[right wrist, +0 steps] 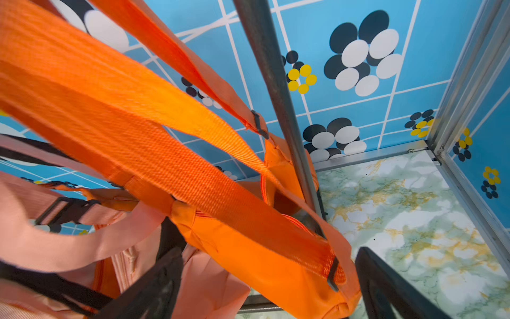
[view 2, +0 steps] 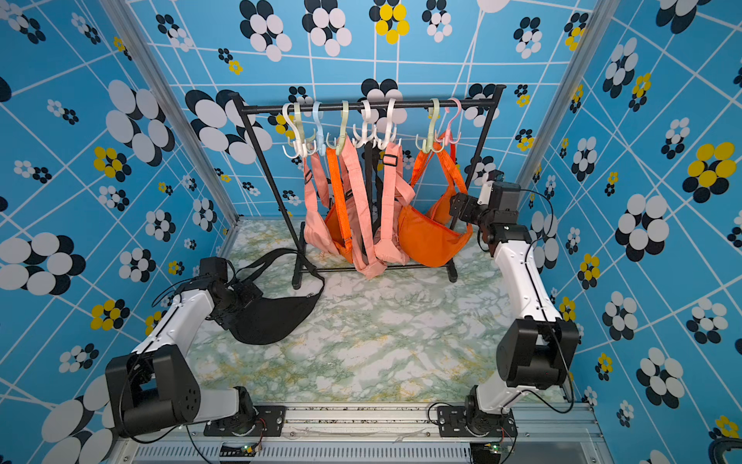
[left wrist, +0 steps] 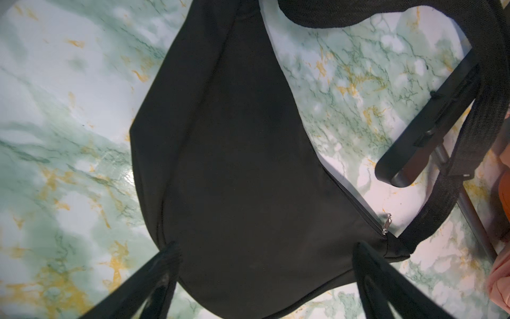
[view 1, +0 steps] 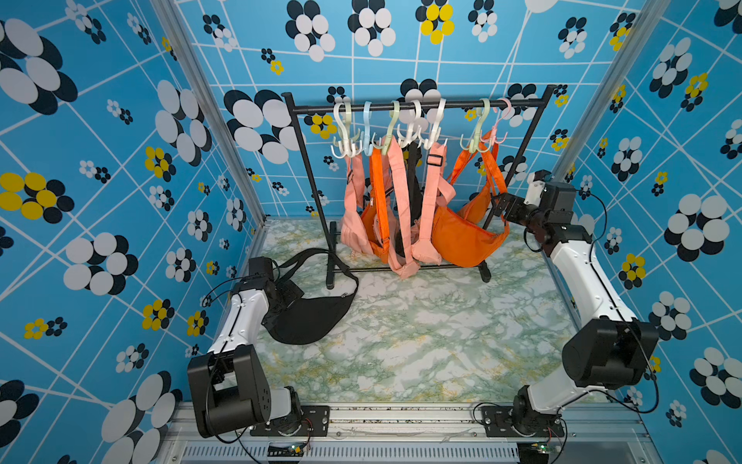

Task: Take the bag off the hook
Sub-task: Adjust the clothesline at the center of the board.

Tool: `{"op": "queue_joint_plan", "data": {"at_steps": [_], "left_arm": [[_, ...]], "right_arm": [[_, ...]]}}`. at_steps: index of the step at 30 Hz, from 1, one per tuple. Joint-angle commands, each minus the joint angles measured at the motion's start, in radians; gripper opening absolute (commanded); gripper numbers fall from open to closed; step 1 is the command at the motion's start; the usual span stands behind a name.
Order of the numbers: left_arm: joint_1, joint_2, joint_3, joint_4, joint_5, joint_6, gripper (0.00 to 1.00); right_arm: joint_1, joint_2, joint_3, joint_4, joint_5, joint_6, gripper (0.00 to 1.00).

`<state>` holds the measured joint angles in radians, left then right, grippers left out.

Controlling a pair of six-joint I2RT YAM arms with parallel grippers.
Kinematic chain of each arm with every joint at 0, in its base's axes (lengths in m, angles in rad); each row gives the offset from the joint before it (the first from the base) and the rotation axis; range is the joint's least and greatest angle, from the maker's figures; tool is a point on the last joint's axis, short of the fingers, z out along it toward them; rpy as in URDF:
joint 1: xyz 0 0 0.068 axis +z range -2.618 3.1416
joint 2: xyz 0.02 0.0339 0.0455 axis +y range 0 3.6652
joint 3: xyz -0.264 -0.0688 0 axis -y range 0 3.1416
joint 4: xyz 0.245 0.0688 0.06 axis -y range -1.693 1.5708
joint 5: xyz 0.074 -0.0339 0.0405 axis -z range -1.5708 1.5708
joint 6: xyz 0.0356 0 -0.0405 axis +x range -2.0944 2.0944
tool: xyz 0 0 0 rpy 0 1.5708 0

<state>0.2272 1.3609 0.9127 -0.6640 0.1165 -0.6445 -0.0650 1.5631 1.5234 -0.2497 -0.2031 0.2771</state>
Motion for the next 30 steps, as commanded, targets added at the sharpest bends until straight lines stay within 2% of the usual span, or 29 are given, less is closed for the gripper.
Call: {"op": "queue_joint_plan", "data": {"at_steps": [1, 8, 12, 19, 26, 30], "left_arm": [[-0.013, 0.007, -0.037, 0.018, 0.014, -0.027, 0.99], [-0.030, -0.013, -0.082, 0.015, 0.013, -0.041, 0.99], [-0.036, -0.034, -0.098, -0.003, 0.014, -0.049, 0.99], [-0.044, -0.088, -0.127, -0.038, 0.040, -0.077, 0.99], [-0.044, -0.126, -0.208, 0.006, 0.082, -0.138, 0.99], [-0.044, -0.107, -0.245, 0.052, 0.097, -0.162, 0.99]], "right_arm": [[0.004, -0.044, -0.012, 0.037, -0.021, 0.007, 0.99], [0.004, 0.004, 0.174, 0.011, 0.004, -0.034, 0.99], [-0.002, 0.092, 0.303, 0.003, 0.057, -0.075, 0.96], [-0.015, 0.300, 0.572, -0.060, 0.062, -0.104, 0.88], [-0.015, 0.453, 0.748, -0.087, 0.086, -0.116, 0.78], [-0.015, 0.497, 0.795, -0.077, 0.137, -0.120, 0.62]]}}
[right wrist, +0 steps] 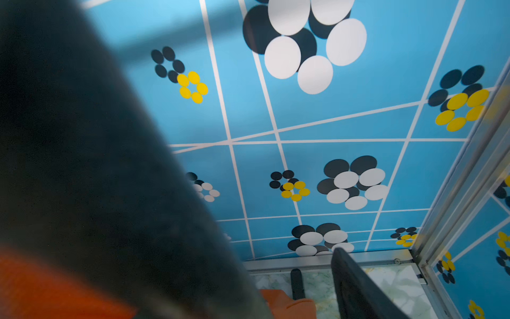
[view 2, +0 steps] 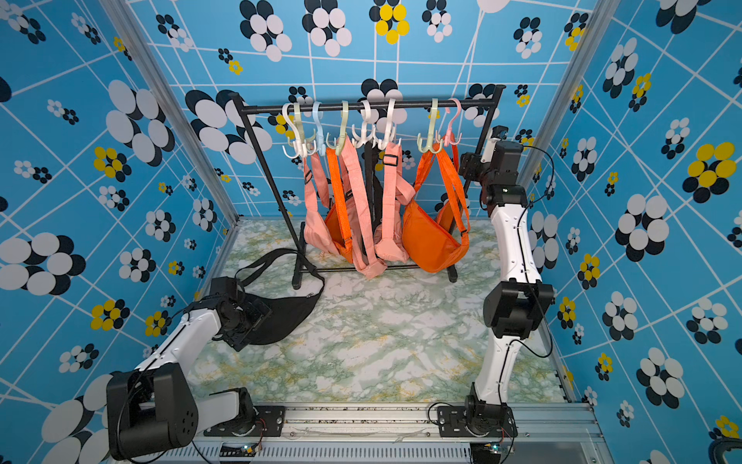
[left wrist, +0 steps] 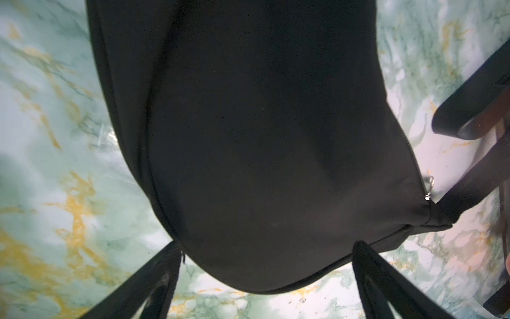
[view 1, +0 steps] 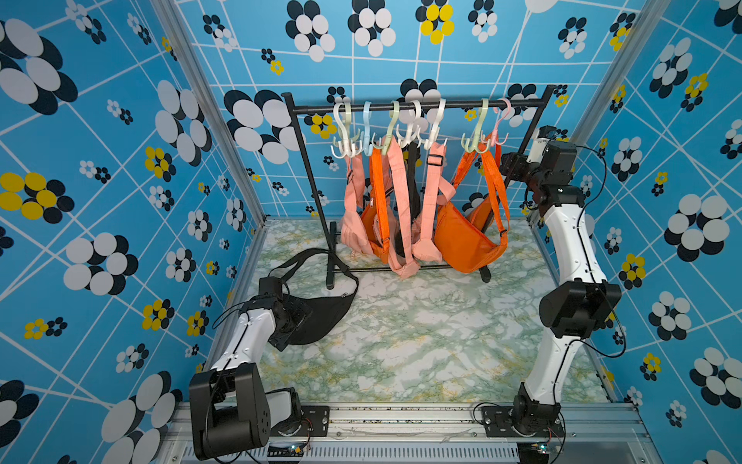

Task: Take the bag off the hook
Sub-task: Adjust the clothesline at the center of the board.

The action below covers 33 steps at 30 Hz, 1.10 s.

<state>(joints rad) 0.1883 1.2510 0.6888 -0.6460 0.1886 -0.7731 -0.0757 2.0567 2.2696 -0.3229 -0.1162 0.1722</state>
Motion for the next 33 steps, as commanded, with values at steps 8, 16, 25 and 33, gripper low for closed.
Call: {"op": "queue_joint_plan", "data": {"at_steps": [8, 16, 25, 33], "left_arm": [[-0.005, 0.119, -0.048, 0.175, 0.032, -0.052, 0.99], [0.003, 0.274, 0.055, 0.231, 0.016, -0.011, 0.99], [0.061, 0.410, 0.244, 0.202, -0.035, 0.071, 0.99], [0.096, 0.504, 0.402, 0.159, -0.089, 0.119, 0.99]], "right_arm": [[-0.012, -0.045, -0.016, 0.047, 0.277, -0.042, 0.25], [-0.028, -0.186, -0.187, 0.084, 0.436, -0.092, 0.23], [-0.044, -0.311, -0.343, 0.129, 0.541, -0.102, 0.20], [-0.051, -0.352, -0.383, 0.124, 0.572, -0.106, 0.20]]}}
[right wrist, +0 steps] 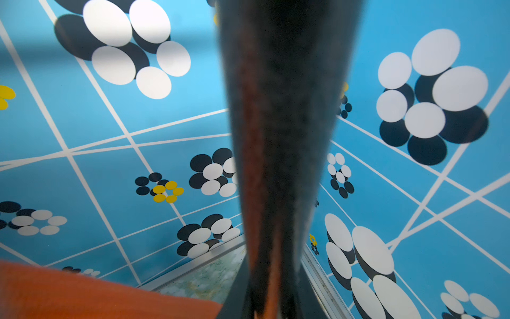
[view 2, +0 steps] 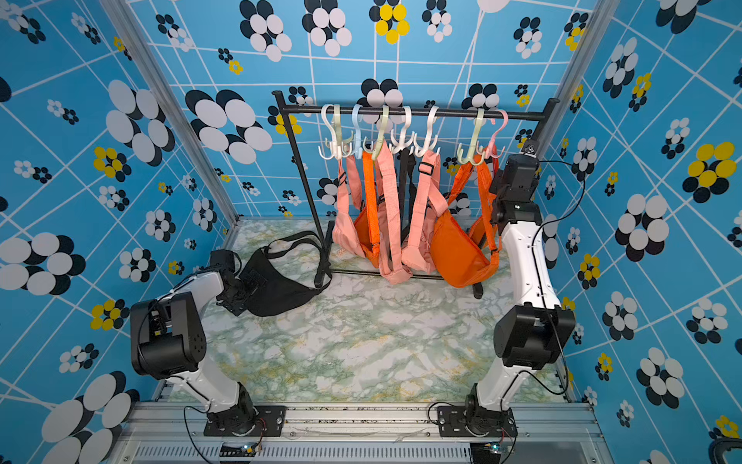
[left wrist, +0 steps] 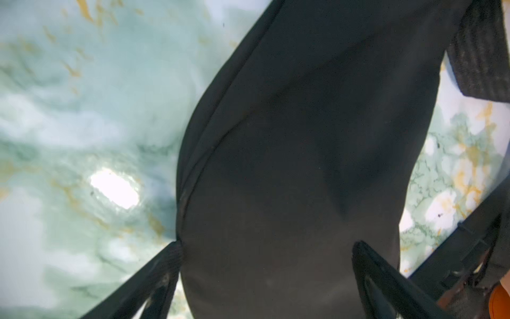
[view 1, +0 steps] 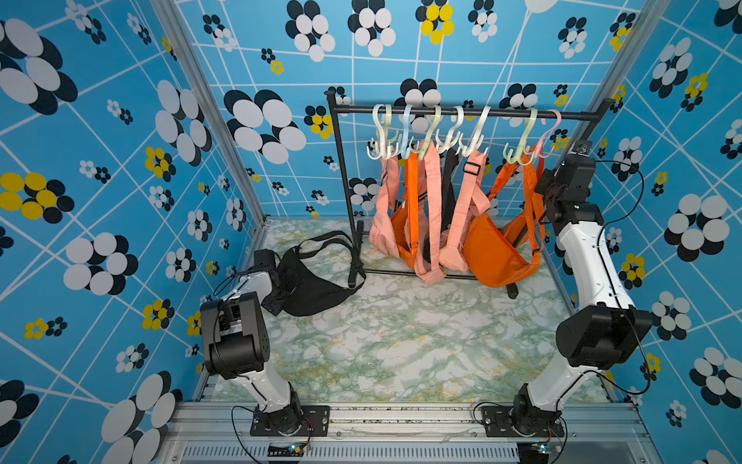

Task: Take the bag off the hook
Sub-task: Adjust the clothesline at the center of the board.

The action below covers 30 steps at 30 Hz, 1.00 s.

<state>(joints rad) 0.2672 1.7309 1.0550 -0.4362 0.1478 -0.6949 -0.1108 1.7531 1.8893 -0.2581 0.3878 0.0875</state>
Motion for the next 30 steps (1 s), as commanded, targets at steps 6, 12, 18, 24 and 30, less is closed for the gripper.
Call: {"op": "queue_joint_plan", "data": {"at_steps": [6, 12, 18, 24, 30], "left_arm": [[0.043, -0.014, 0.067, -0.072, -0.060, 0.063, 0.94], [0.010, -0.143, 0.063, -0.143, -0.082, 0.075, 0.98], [-0.224, -0.219, 0.120, -0.209, -0.210, 0.195, 0.99], [-0.405, -0.129, 0.196, -0.223, -0.207, 0.324, 0.99], [-0.533, -0.021, 0.244, -0.216, -0.200, 0.411, 0.99]], "right_arm": [[-0.017, -0.051, -0.005, 0.056, 0.054, -0.009, 0.20], [-0.017, -0.055, -0.007, 0.044, 0.047, 0.005, 0.21], [-0.017, -0.086, -0.026, 0.027, 0.025, 0.025, 0.57], [-0.017, -0.165, -0.028, -0.081, -0.014, 0.057, 0.80], [-0.017, -0.279, -0.076, -0.231, -0.040, 0.102, 0.81]]}}
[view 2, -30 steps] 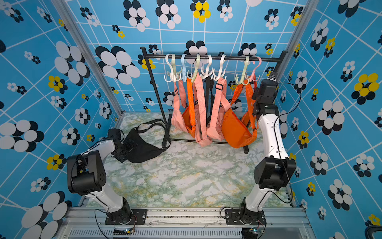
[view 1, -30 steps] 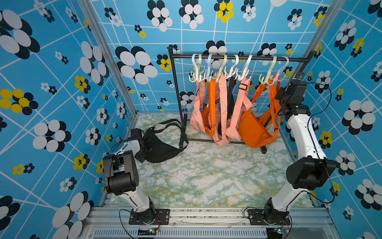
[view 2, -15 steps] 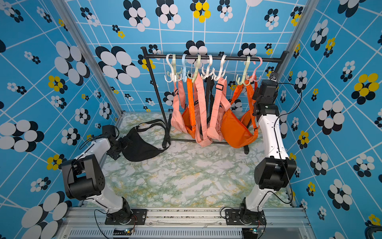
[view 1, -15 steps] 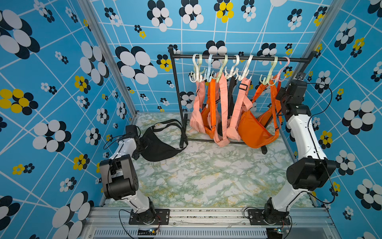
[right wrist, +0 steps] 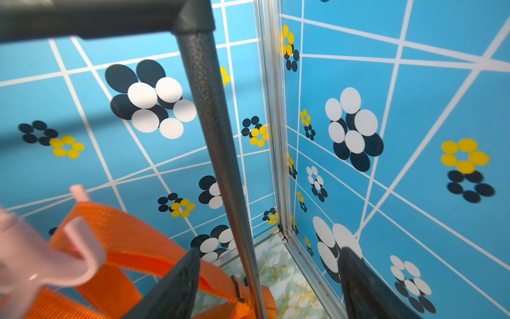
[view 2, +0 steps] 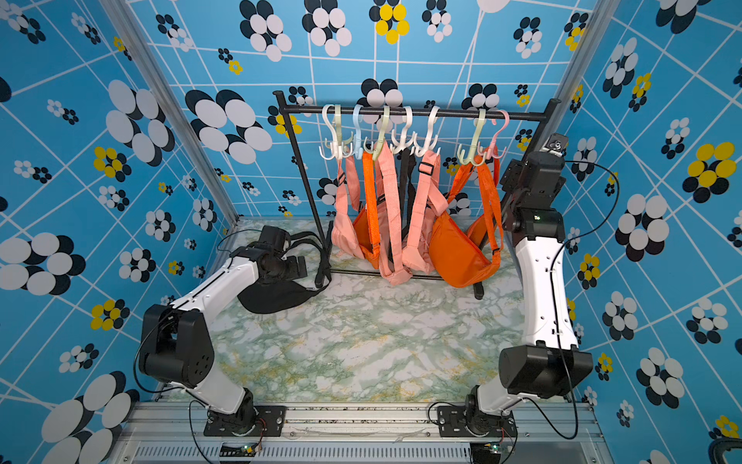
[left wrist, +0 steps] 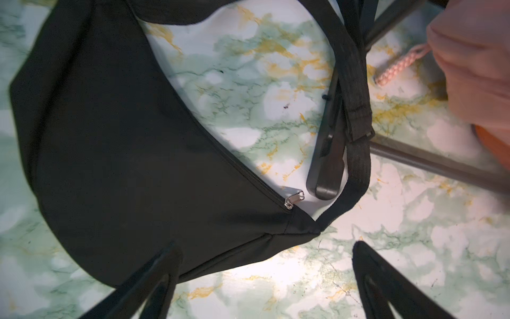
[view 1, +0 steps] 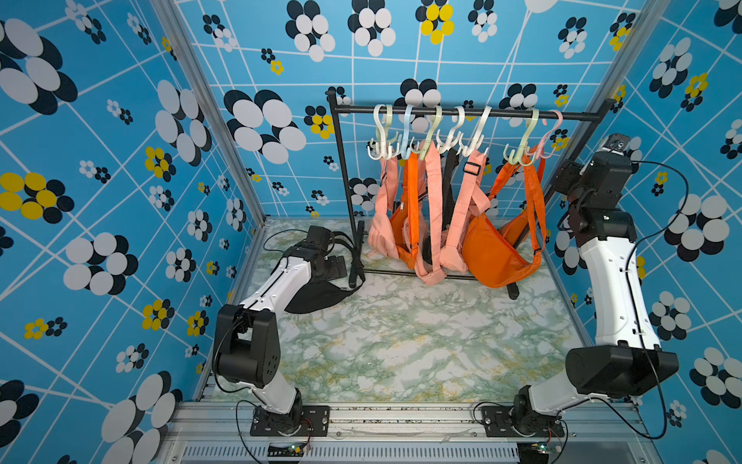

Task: Take the bag off the hook
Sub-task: Adjust the clothesline at the center of the board, then adjust the bag at the center of the board.

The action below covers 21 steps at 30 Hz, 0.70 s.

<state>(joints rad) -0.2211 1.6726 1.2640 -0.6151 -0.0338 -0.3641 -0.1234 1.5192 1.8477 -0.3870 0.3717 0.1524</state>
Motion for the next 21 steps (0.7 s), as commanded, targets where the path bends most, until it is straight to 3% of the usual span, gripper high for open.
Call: {"op": "queue_joint_plan", "data": {"at_steps": [1, 4, 12, 15, 17, 21], "left_arm": [[-0.067, 0.058, 0.048, -0.043, -0.031, 0.099, 0.99], [-0.127, 0.109, 0.074, -0.057, -0.081, 0.152, 0.99], [-0.208, 0.240, 0.146, -0.052, -0.077, 0.216, 0.90], [-0.218, 0.290, 0.174, -0.048, -0.075, 0.228, 0.82], [-0.223, 0.318, 0.190, -0.045, -0.072, 0.228, 0.71], [-0.229, 0.360, 0.212, -0.040, -0.060, 0.229, 0.66]], "right_arm": [[-0.005, -0.068, -0.056, -0.113, -0.028, 0.043, 0.82], [-0.004, -0.125, -0.102, -0.145, -0.048, 0.049, 0.82], [-0.002, -0.202, -0.144, -0.180, -0.084, 0.066, 0.82], [-0.003, -0.205, -0.143, -0.196, -0.114, 0.087, 0.82], [-0.003, -0.207, -0.149, -0.202, -0.121, 0.095, 0.82], [-0.002, -0.214, -0.170, -0.201, -0.131, 0.108, 0.82]]}}
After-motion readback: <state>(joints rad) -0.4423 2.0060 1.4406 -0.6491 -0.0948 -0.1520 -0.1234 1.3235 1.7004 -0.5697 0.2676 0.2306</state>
